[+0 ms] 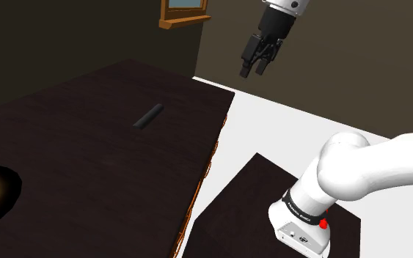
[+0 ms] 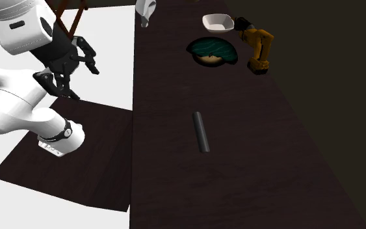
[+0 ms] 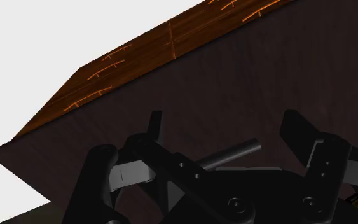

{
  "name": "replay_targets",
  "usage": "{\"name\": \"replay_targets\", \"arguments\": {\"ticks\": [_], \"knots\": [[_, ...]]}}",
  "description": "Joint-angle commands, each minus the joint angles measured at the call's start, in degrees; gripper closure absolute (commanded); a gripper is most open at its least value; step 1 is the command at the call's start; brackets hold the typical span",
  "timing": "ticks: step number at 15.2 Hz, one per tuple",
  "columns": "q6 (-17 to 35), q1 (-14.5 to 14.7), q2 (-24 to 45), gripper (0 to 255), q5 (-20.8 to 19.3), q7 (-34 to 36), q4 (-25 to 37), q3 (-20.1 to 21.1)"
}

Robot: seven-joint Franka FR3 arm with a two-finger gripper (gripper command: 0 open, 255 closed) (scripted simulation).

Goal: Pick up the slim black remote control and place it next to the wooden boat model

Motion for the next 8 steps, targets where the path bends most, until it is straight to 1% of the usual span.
{"name": "replay_targets", "arguments": {"ticks": [1, 8], "knots": [[0.0, 0.0, 0.0, 0, 0.0, 0.0, 0.0, 0.0], [8.6, -2.5, 12.6, 0, 4.6, 15.6, 2.0, 7.0]]}}
